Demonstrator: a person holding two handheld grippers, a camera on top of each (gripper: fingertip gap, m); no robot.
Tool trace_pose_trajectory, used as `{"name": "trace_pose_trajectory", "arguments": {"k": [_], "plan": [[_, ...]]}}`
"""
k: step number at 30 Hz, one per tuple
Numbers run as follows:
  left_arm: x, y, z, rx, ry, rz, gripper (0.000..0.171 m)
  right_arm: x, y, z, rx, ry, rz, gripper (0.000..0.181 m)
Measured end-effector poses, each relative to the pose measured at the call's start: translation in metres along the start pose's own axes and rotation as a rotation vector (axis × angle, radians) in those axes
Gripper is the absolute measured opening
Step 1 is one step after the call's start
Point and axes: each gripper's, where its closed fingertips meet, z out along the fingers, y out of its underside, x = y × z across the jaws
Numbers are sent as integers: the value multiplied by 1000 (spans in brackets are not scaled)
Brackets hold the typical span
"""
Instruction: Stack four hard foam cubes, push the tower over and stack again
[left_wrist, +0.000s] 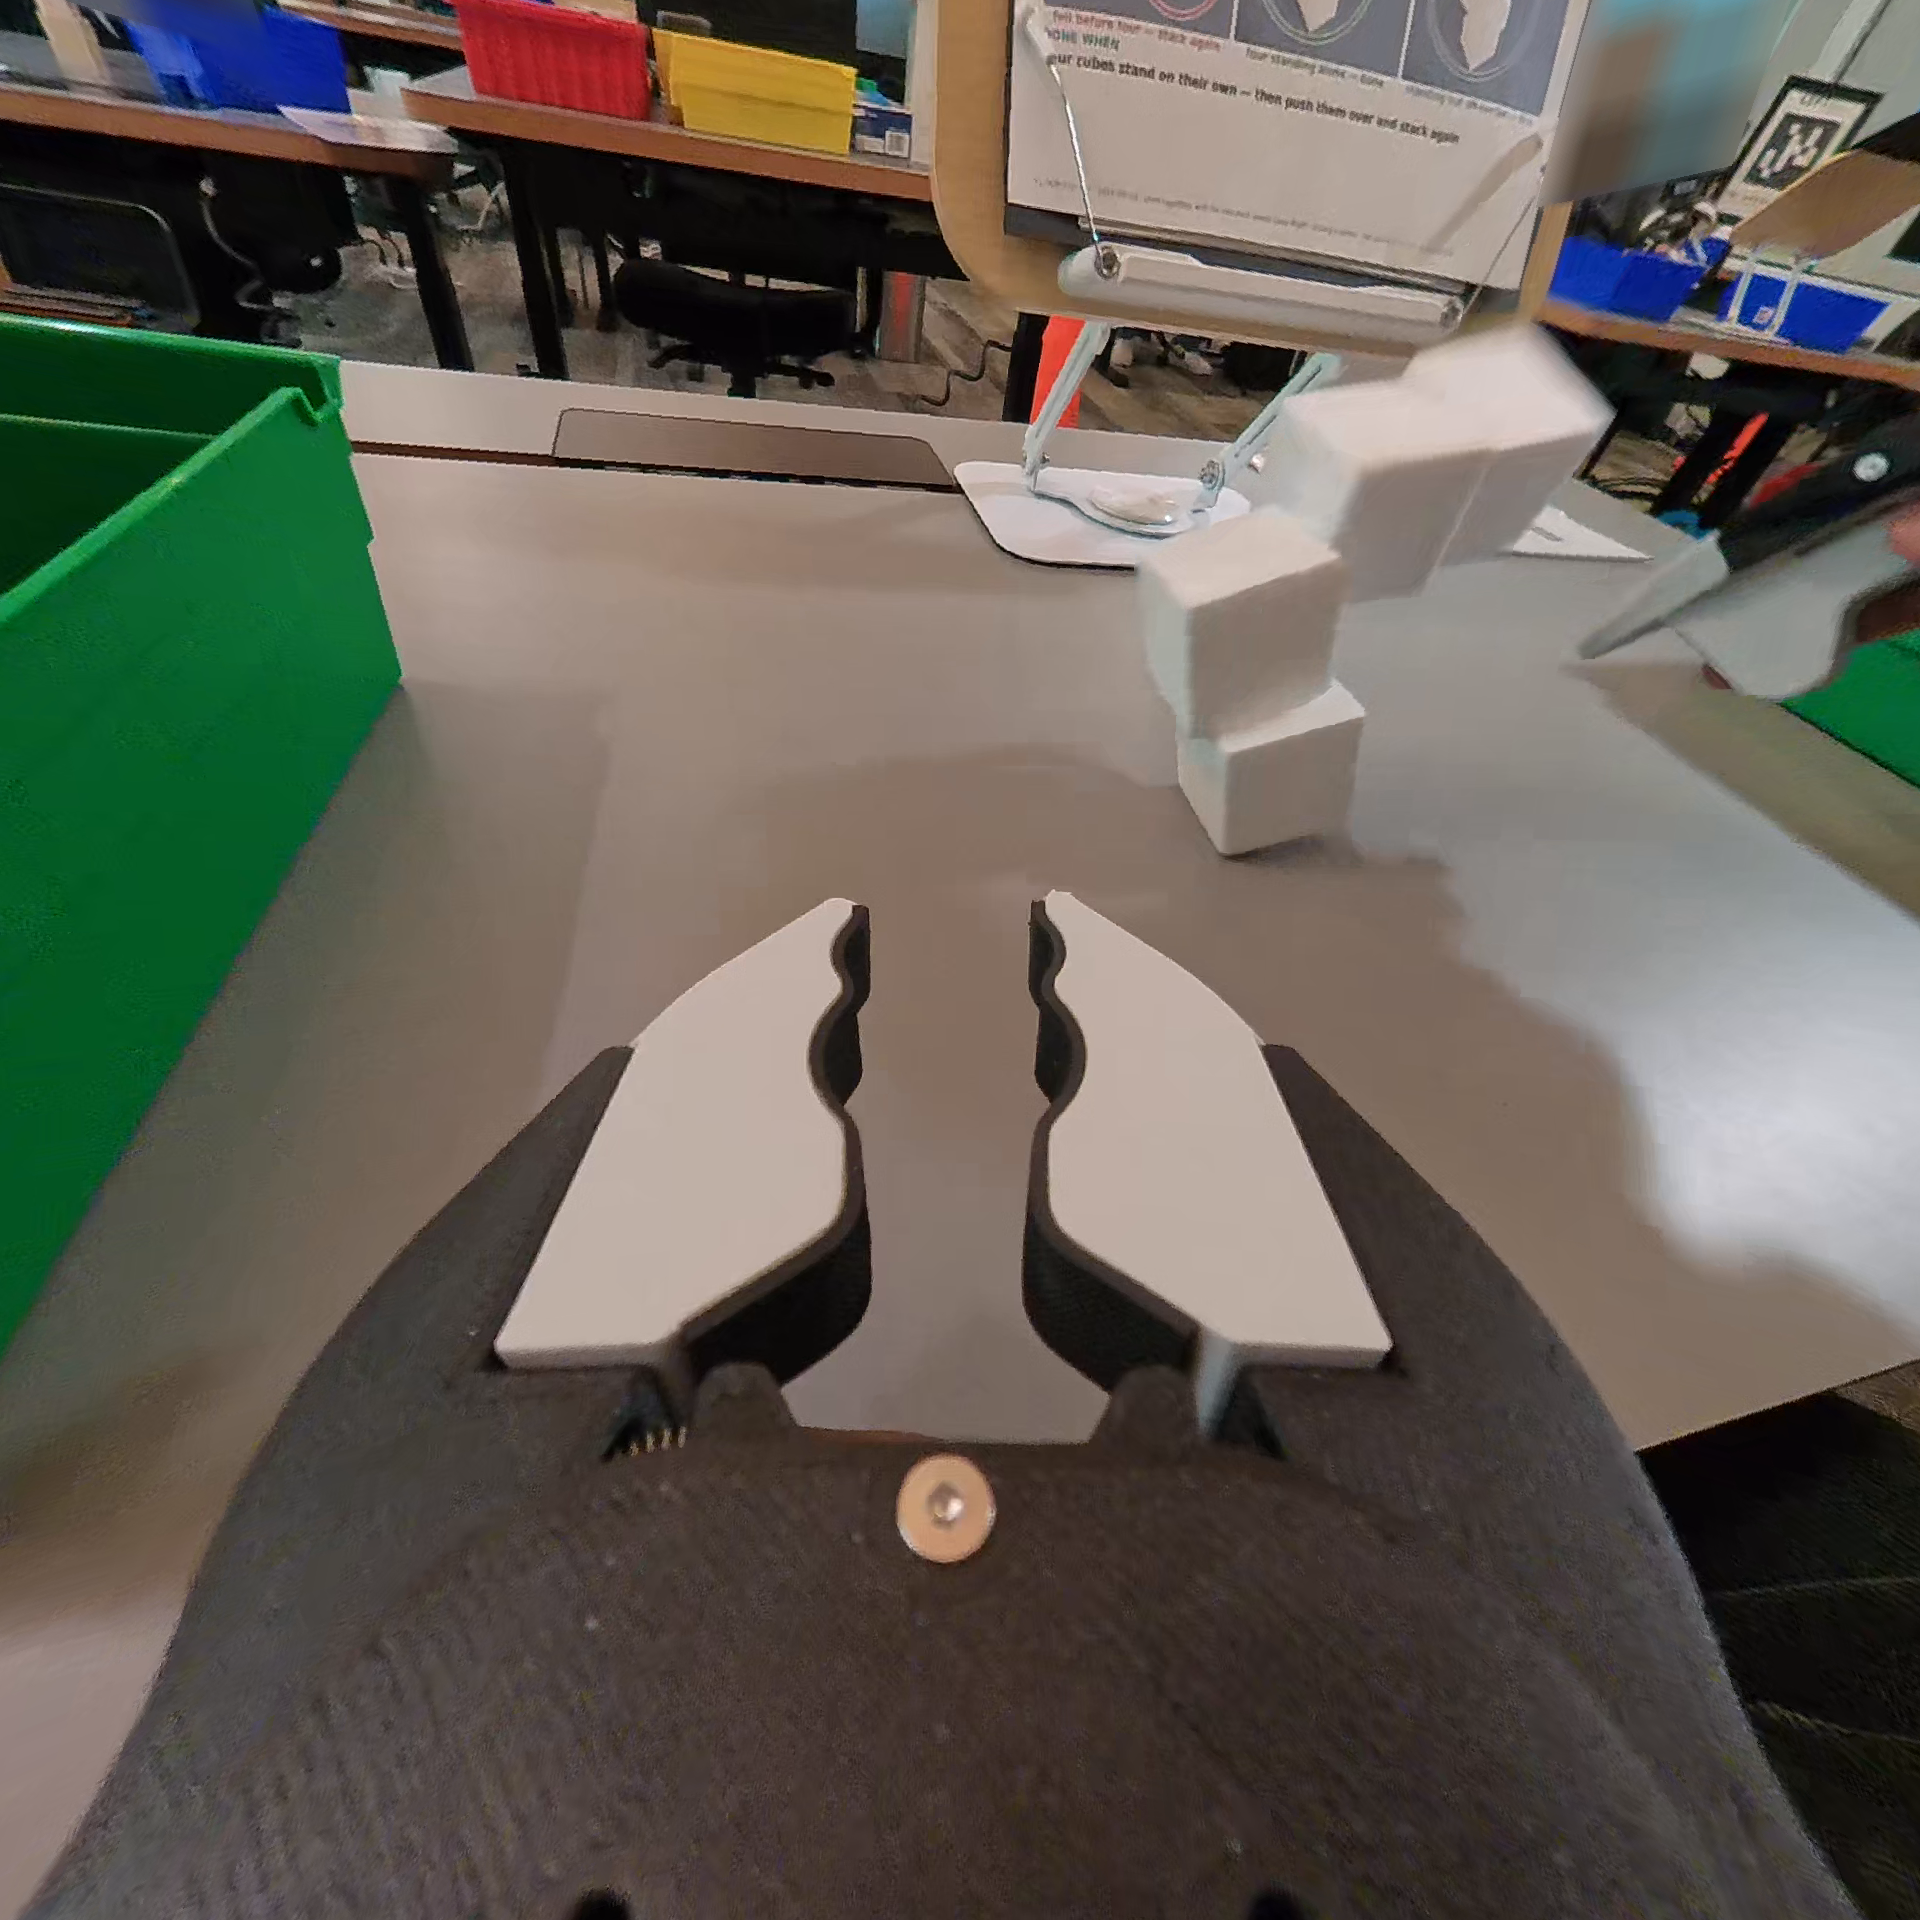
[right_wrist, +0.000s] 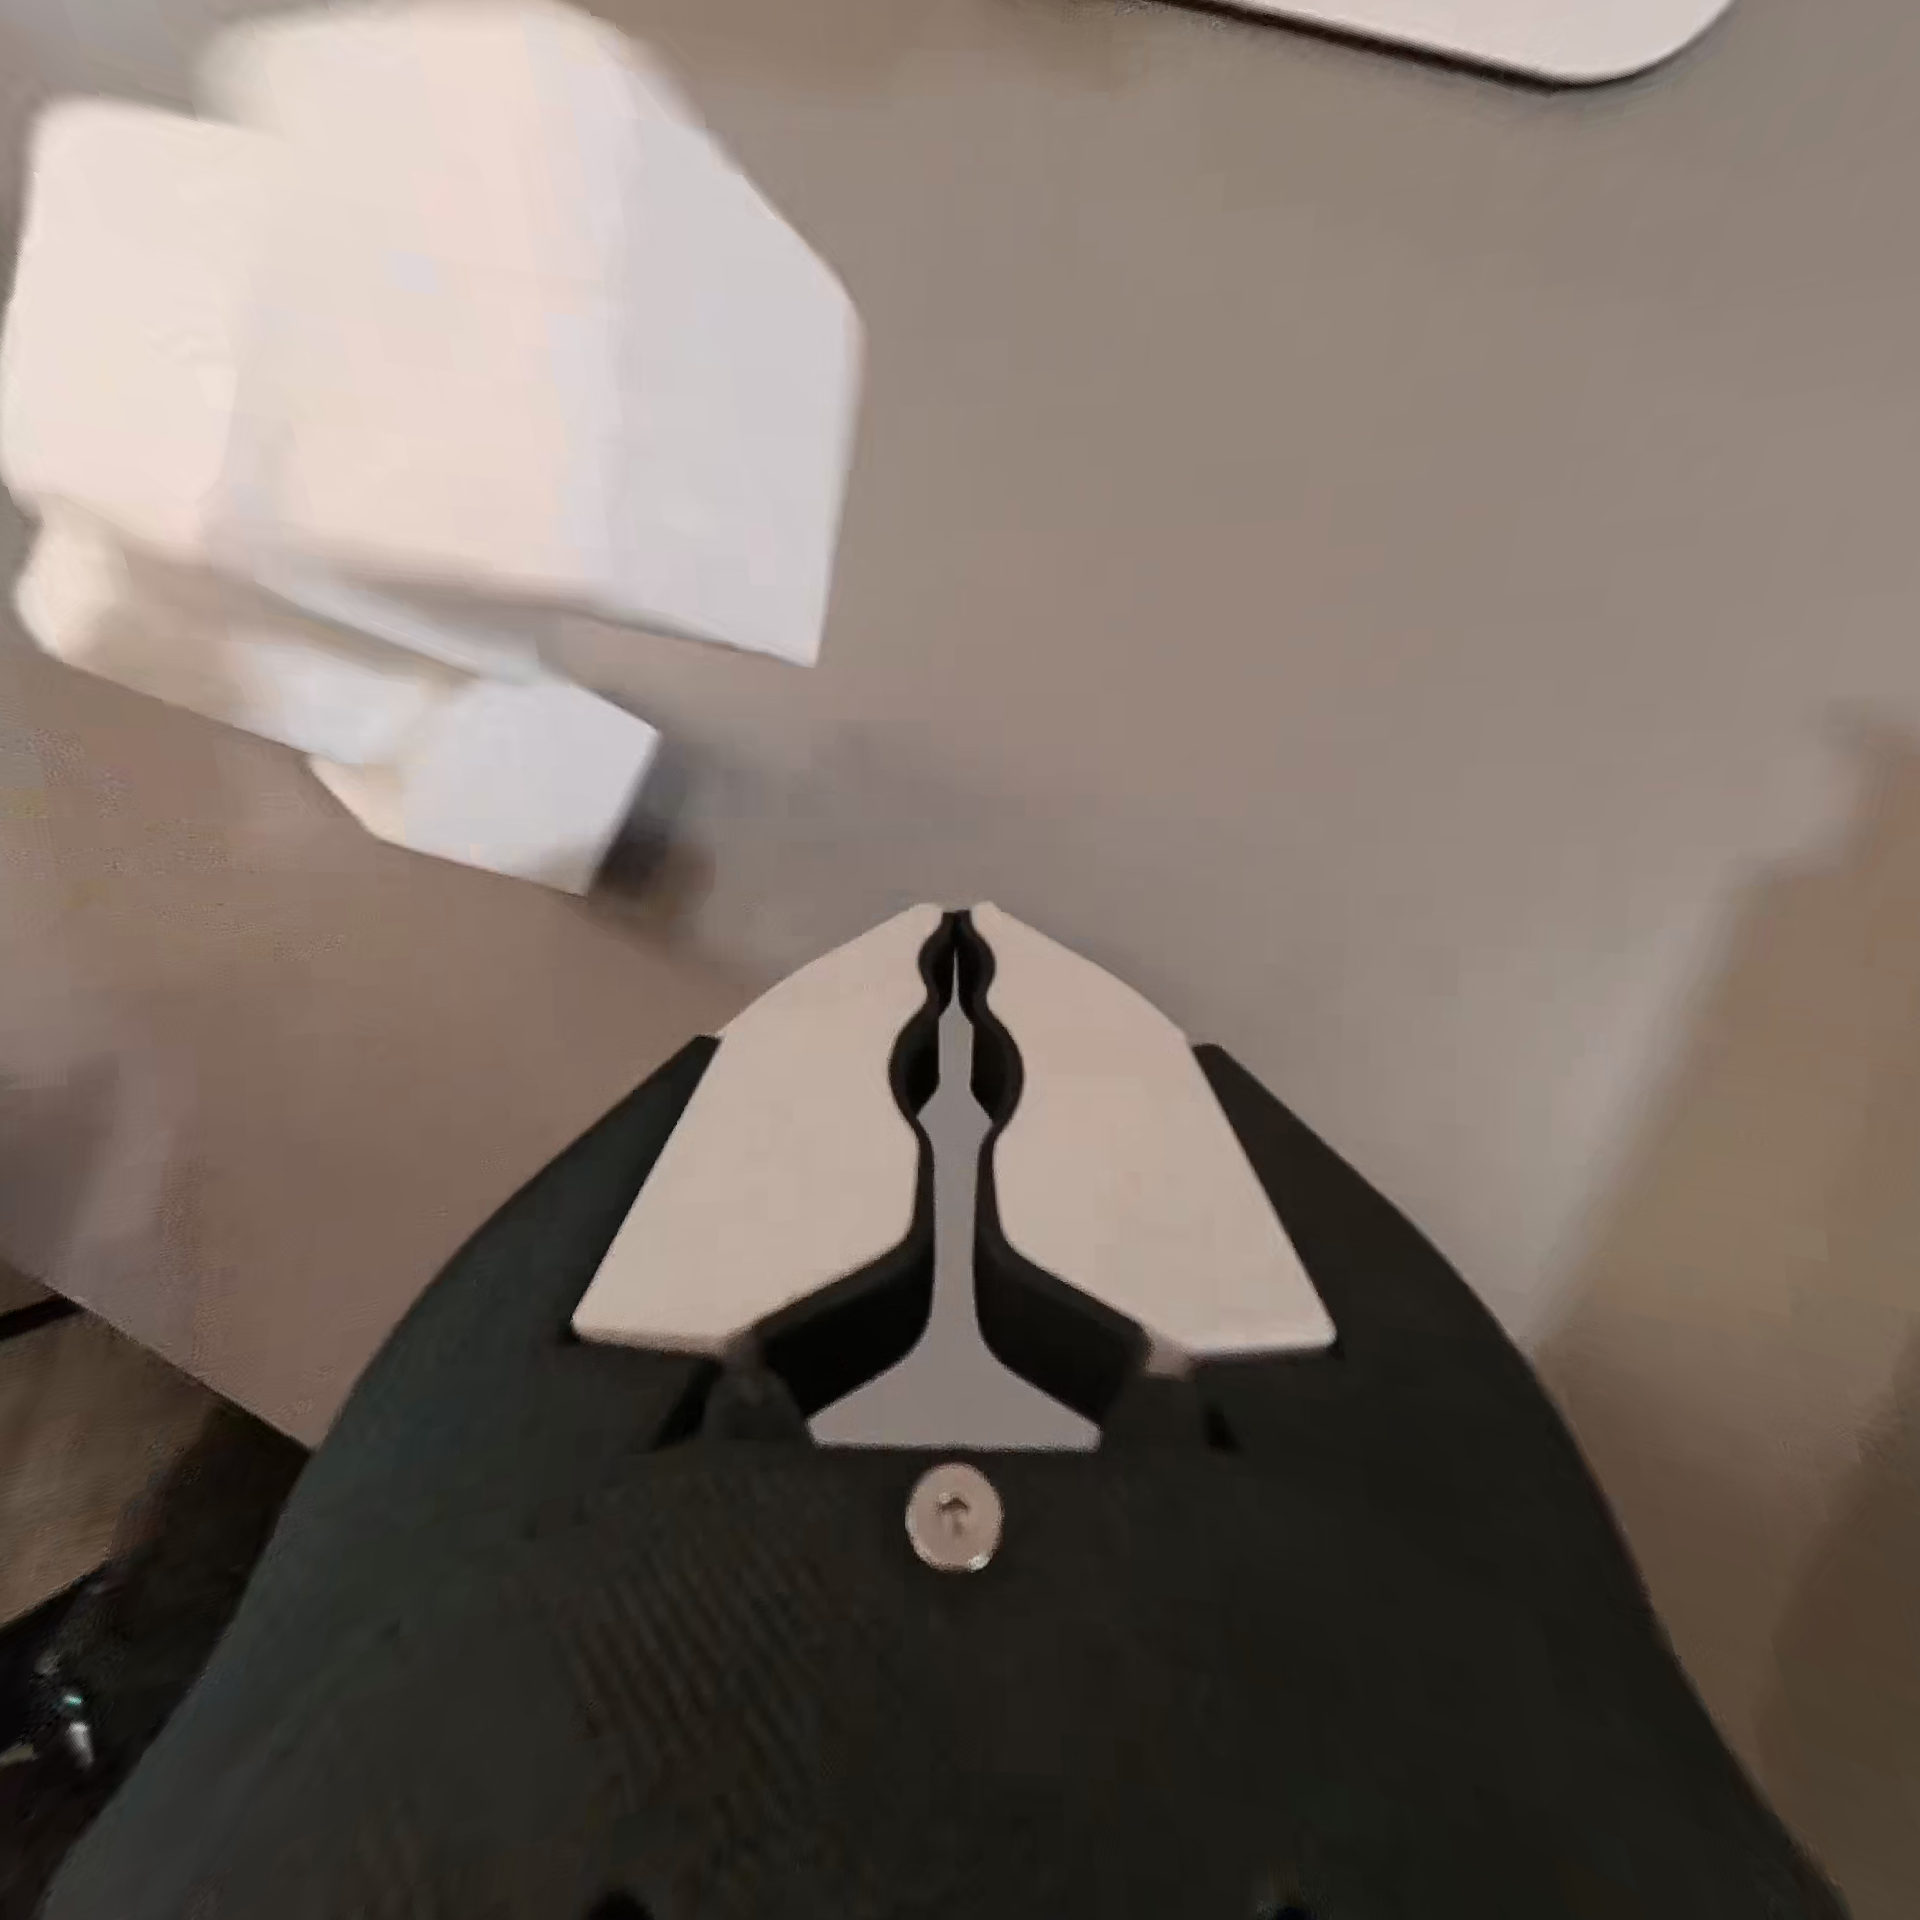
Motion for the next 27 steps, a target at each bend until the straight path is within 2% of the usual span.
{"name": "trace_pose_trajectory", "arguments": {"k": [4, 9, 11, 14, 17, 22, 25, 27], "plan": [[4, -3, 7, 4, 15, -12, 29, 16, 30, -6, 71, -31, 28, 0], [11, -8, 17, 14, 31, -1, 29, 24, 45, -24, 366, -131, 21, 8], [14, -10, 23, 18, 40, -8, 29, 29, 50, -30, 373, -133, -27, 13], [19, -11, 32, 14, 62, -15, 30, 34, 45, -43, 470, -124, -51, 17], [24, -11, 39, 8, 81, -19, 31, 33, 48, -41, 500, -193, -37, 27], [31, -10, 43, -2, 105, -12, 32, 28, 46, -47, 599, -294, -168, 23], [32, -8, 43, -13, 113, -10, 34, 30, 37, -58, 683, -324, -174, 23], [34, -2, 43, -48, 132, -19, 36, 28, 38, -59, 690, -363, -161, 18]]}}
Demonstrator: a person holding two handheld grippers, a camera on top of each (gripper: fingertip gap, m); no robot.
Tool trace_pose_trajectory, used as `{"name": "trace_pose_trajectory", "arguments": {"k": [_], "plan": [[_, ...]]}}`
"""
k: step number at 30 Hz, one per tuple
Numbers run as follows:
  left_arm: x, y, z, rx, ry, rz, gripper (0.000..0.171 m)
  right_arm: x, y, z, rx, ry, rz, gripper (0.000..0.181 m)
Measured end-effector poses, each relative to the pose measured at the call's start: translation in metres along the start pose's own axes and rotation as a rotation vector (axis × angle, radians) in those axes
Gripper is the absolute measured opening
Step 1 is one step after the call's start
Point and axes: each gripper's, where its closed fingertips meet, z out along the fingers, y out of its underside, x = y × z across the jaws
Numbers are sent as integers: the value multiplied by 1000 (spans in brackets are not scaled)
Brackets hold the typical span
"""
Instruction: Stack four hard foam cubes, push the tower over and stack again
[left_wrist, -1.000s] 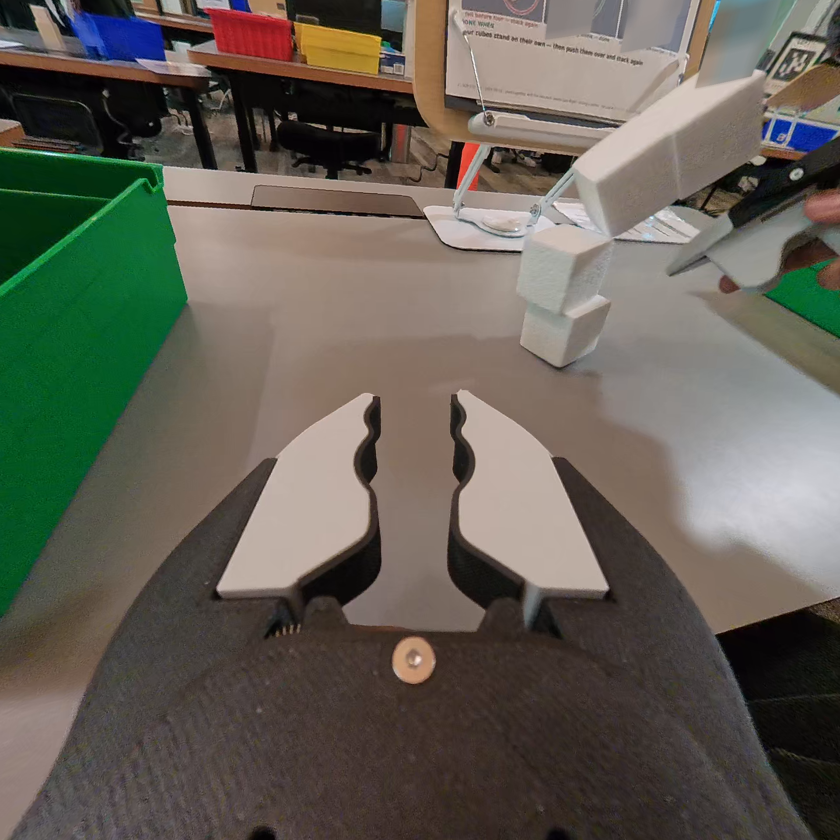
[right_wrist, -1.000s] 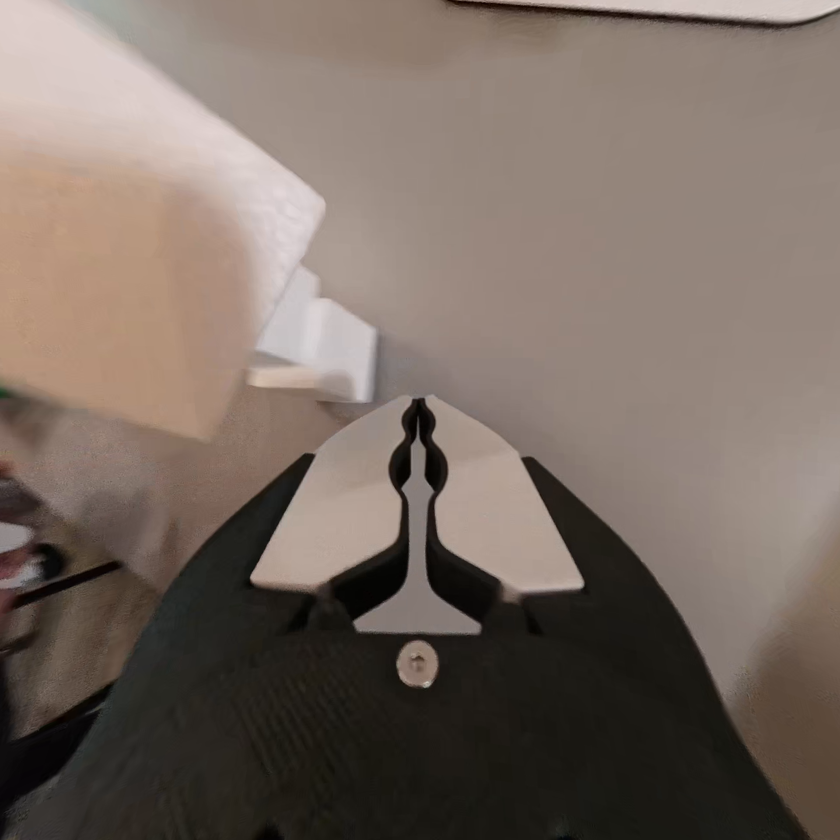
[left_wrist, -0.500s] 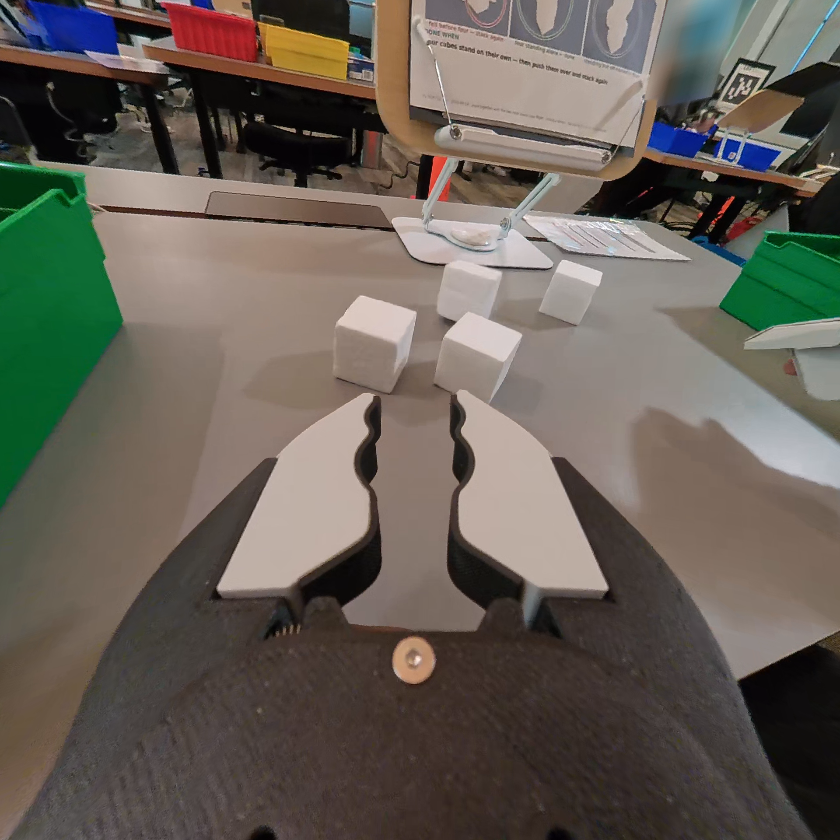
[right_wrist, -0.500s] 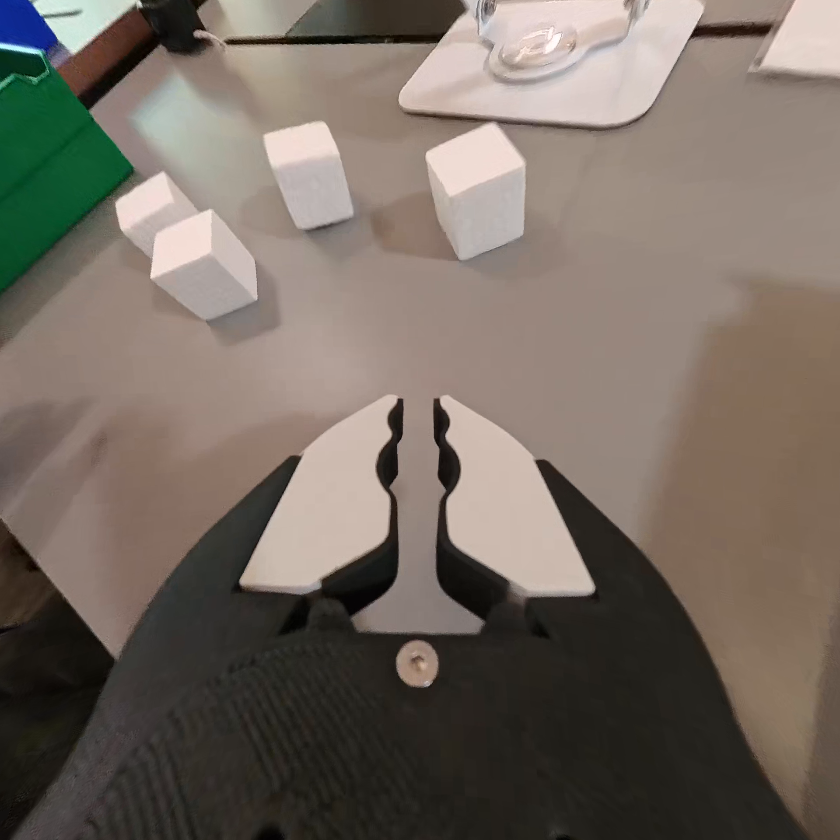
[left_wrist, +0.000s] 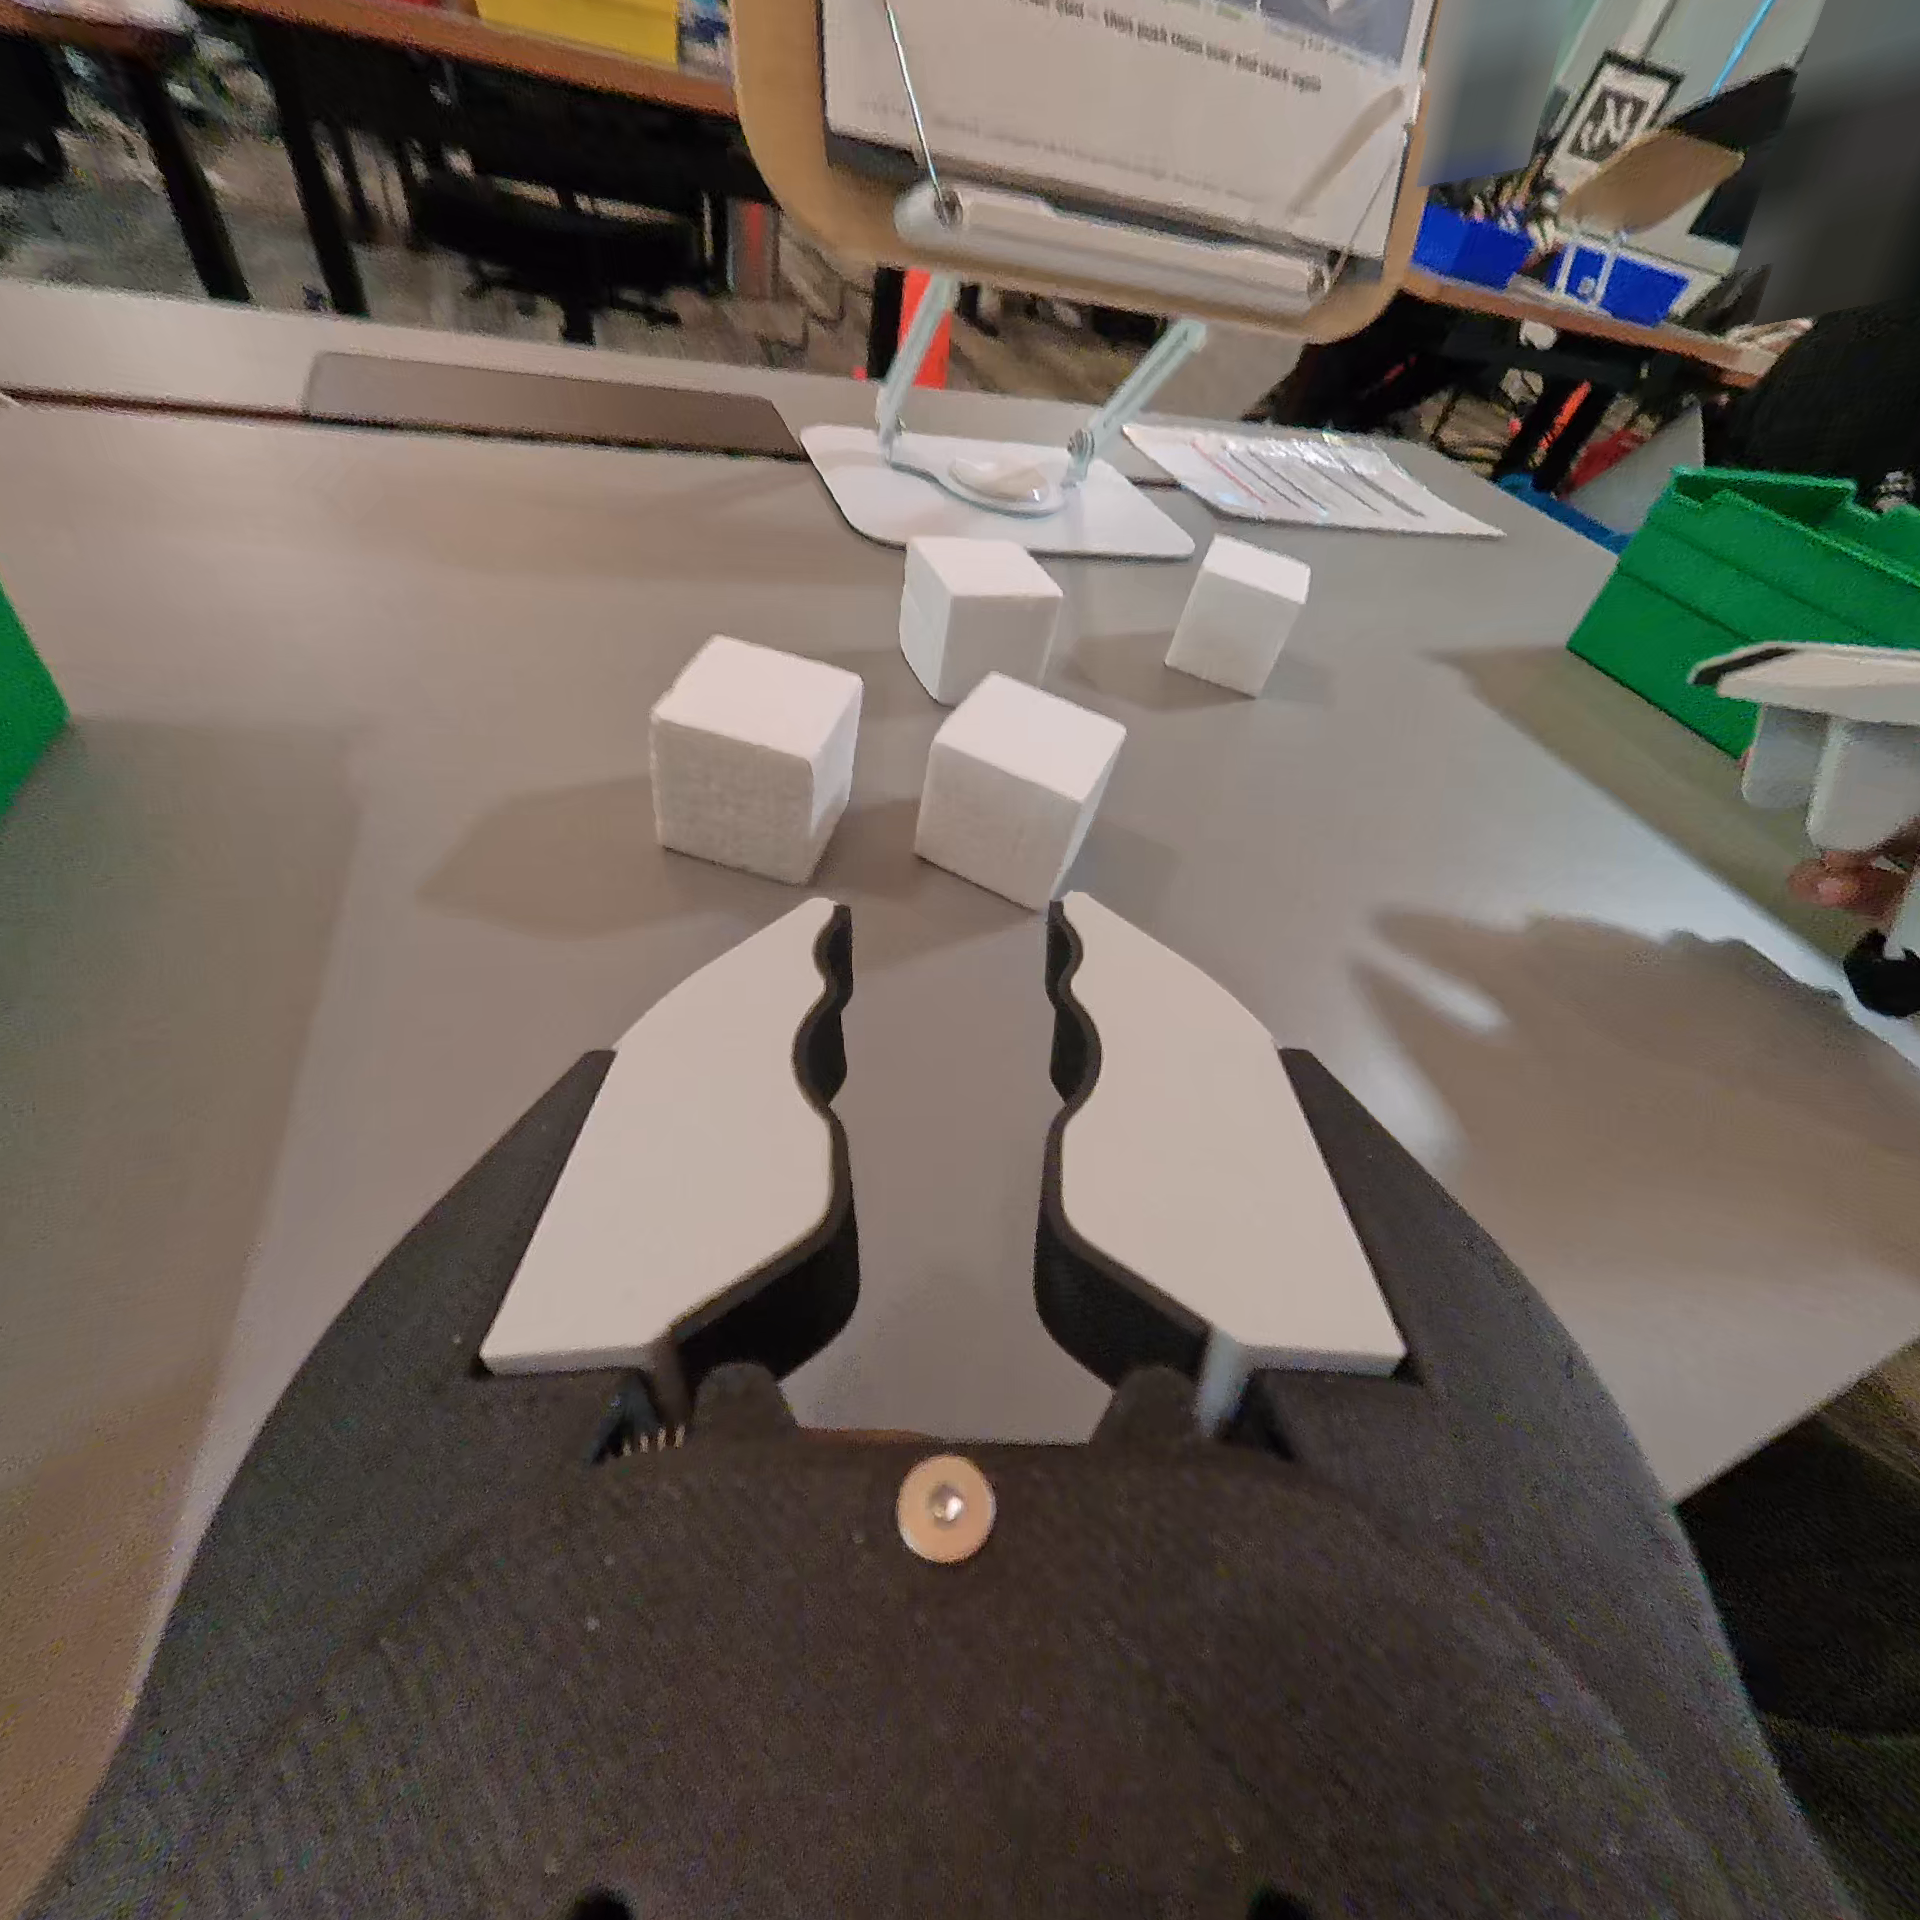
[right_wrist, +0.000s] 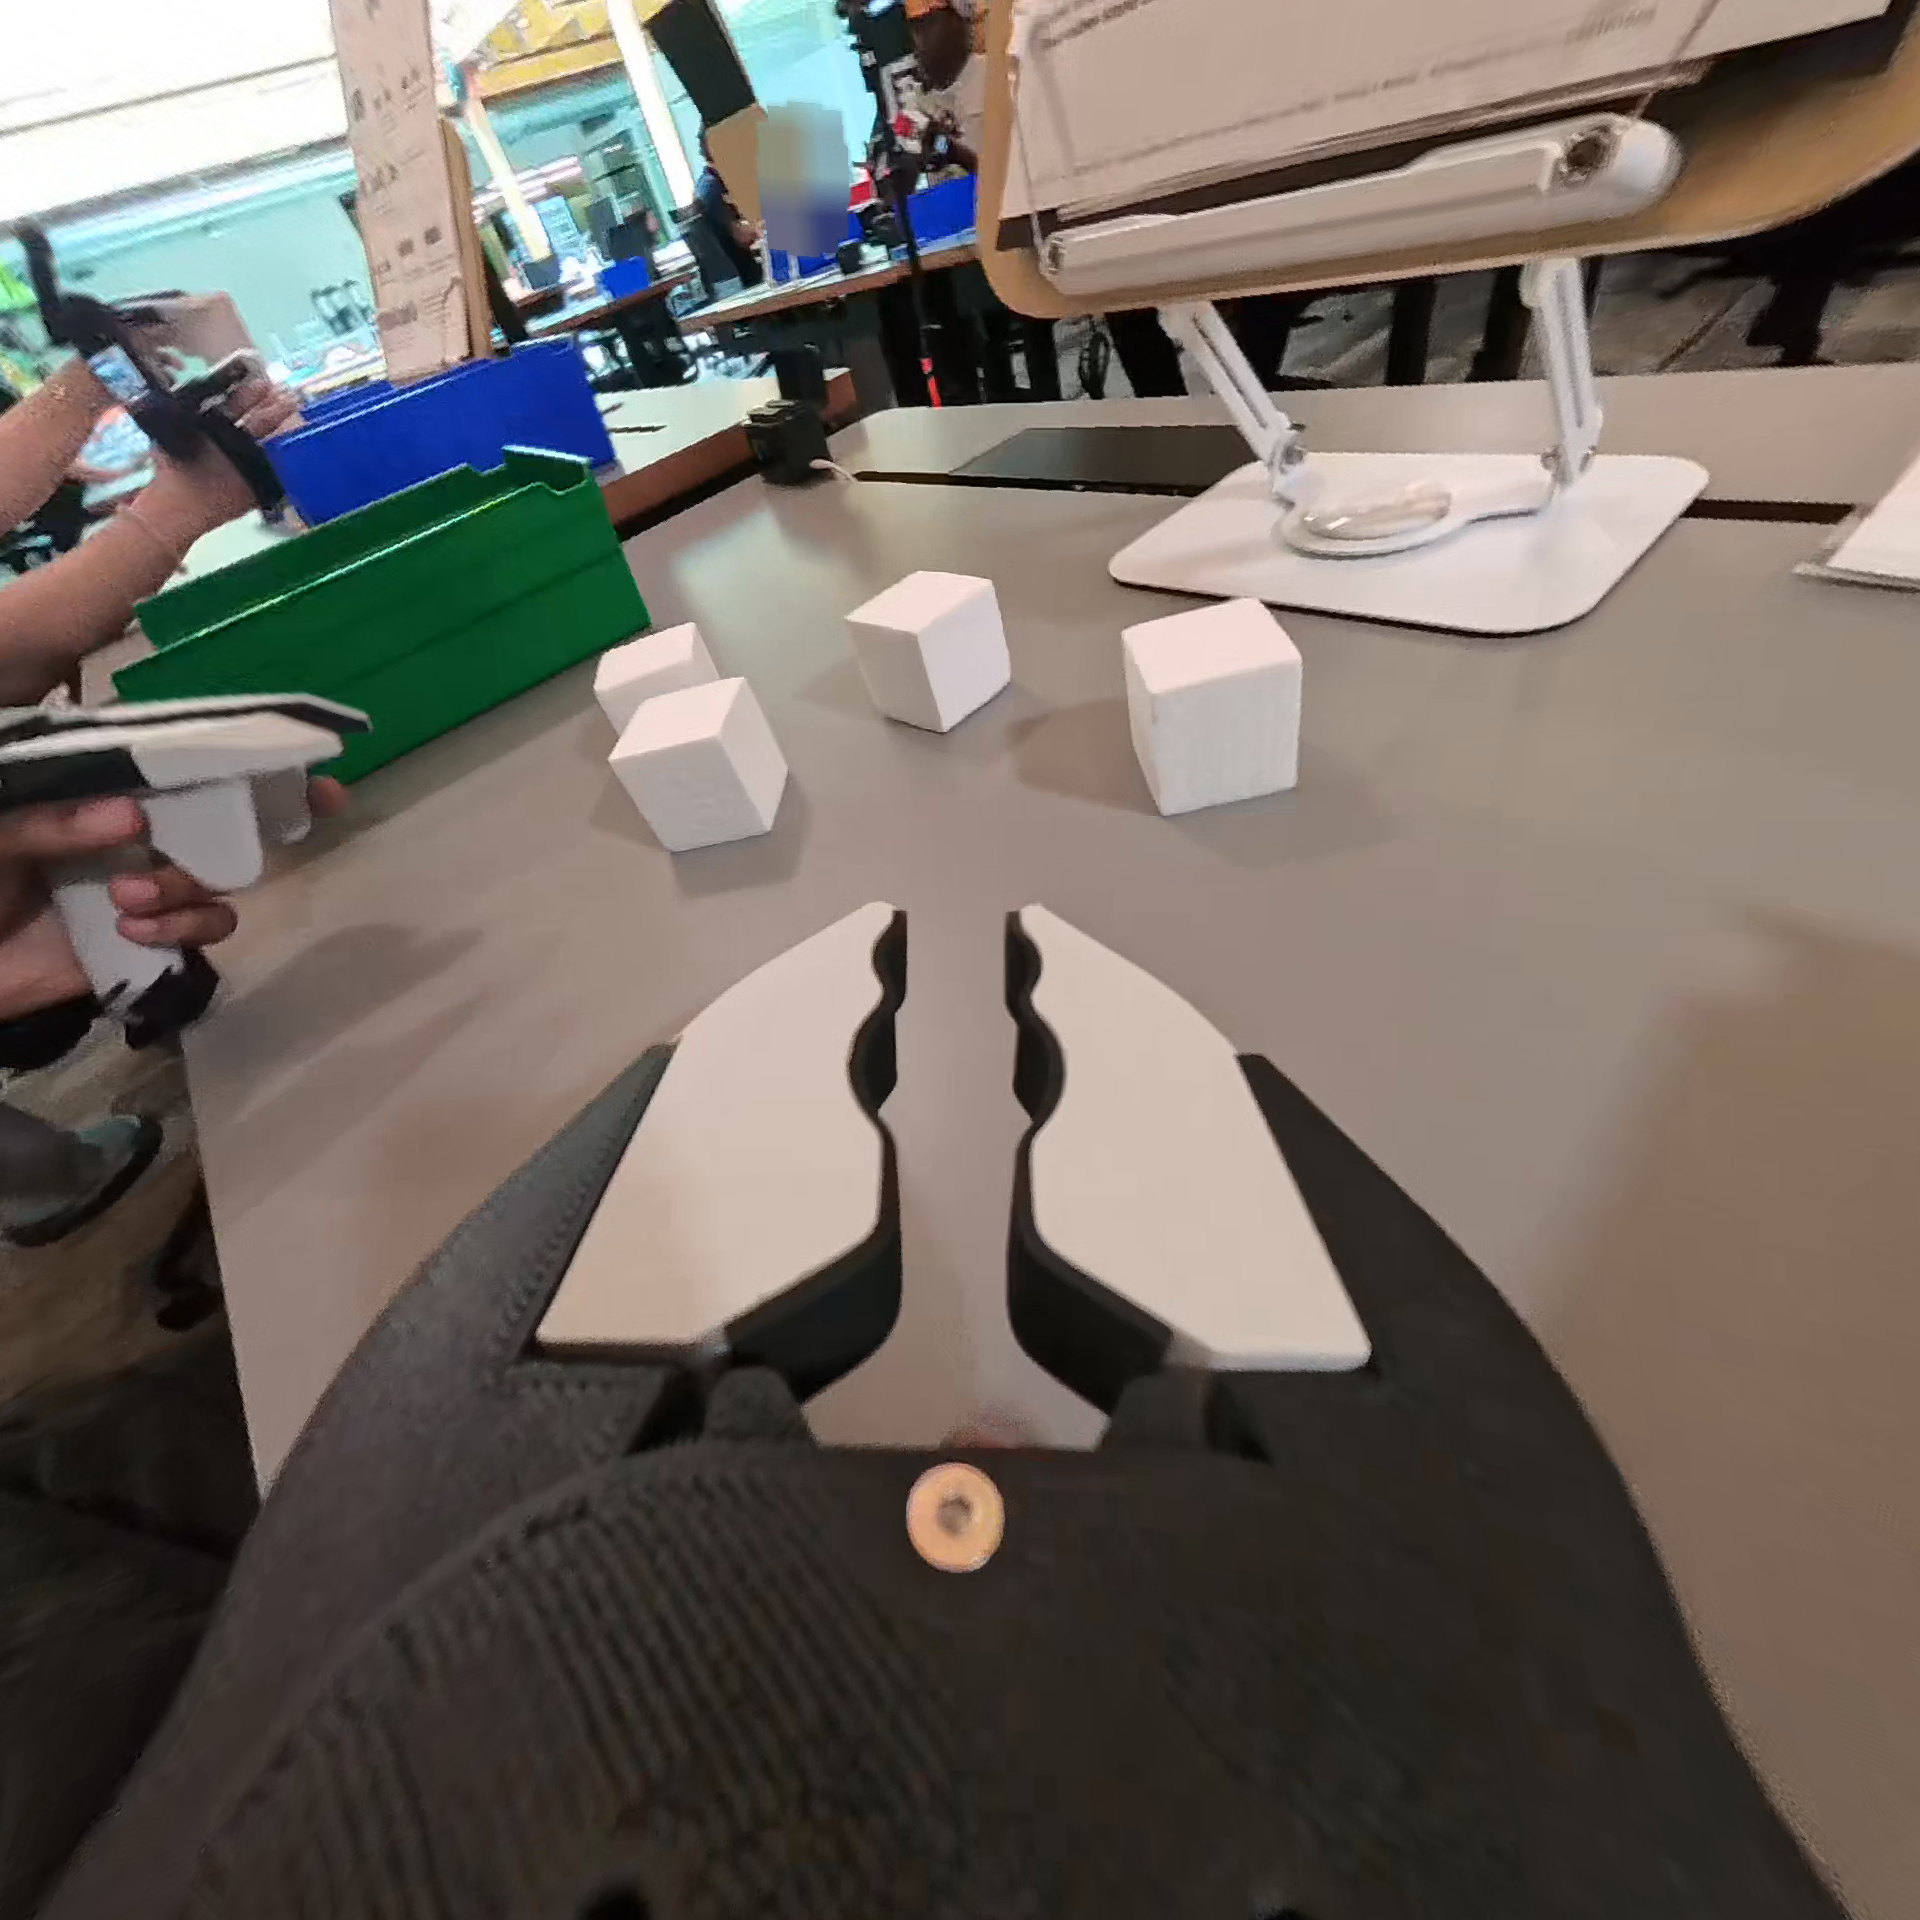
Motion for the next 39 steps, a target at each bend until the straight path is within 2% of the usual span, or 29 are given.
{"name": "trace_pose_trajectory", "arguments": {"k": [2, 5, 7, 9, 13, 15, 17, 20, 23, 26, 29, 32, 34, 39], "plan": [[2, 9, 0, -47, 16, -15, 36, 0, 1, 0, 2, 8, 23, 11], [1, 13, -9, -68, -2, 22, 37, -17, -10, 0, 44, -32, 16, 14], [-5, 17, -19, -91, -48, 76, 37, -33, -21, 2, 93, -62, 30, 26], [-15, 16, -27, -87, -107, 96, 35, -48, -30, 7, 147, -88, 70, 50], [-20, 12, -27, -65, -93, 24, 36, -67, -26, 32, 161, -123, 100, 60], [-22, 8, -23, -45, -77, -1, 36, -71, -17, 48, 128, -112, 18, 66], [-27, 5, -15, -46, -78, 23, 36, -72, -14, 63, 87, -82, -120, 64], [-37, -9, 3, -21, -112, 141, 35, -71, -24, 86, 51, -33, -282, 56], [-47, -24, 24, 14, -137, 226, 35, -79, -40, 106, 70, -70, -311, 57], [-55, -34, 37, 39, -131, 203, 33, -82, -62, 112, 133, -83, -307, 54], [-79, -33, 36, 11, -215, 106, 24, -67, -94, 94, 302, 2, -336, 47], [-88, -34, 33, 30, -204, 4, 25, -32, -113, 67, 411, 111, -300, 46], [-87, -38, 32, 62, -168, -68, 26, -6, -109, 59, 394, 147, -262, 53], [-80, -34, 39, 51, -110, -159, 26, 37, -76, 62, 257, 146, -202, 53]]}}
